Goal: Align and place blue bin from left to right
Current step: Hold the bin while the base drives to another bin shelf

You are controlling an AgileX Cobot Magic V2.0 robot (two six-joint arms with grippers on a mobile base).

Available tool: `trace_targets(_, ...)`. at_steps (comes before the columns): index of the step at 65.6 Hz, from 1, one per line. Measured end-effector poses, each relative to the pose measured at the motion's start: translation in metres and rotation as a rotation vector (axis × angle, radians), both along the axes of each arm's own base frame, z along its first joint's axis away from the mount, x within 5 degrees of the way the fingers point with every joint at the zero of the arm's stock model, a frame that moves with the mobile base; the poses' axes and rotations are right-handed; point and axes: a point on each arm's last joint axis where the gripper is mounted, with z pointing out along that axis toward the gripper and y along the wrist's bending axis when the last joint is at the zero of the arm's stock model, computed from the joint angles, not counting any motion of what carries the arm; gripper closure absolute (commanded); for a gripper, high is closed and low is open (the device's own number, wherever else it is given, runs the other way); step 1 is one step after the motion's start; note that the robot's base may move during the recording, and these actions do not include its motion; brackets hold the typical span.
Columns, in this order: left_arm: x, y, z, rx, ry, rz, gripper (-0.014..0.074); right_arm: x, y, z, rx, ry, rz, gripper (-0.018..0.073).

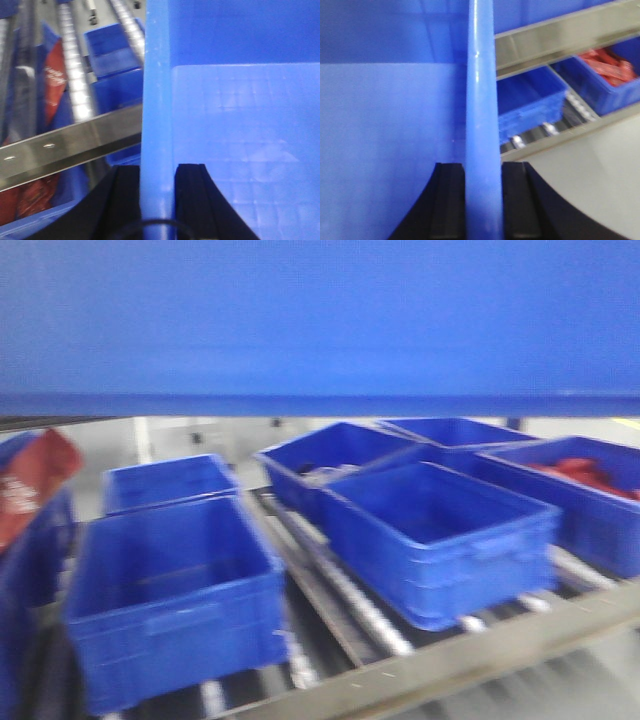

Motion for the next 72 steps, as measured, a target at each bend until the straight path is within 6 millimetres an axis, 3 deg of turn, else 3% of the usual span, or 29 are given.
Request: trace_targets(72,0.0001,0.0001,0.0001,0.001,-0.002,0.001,0.0707,0.0000,0.0000,0.0000,0.000,0.000,0.000,0.0640)
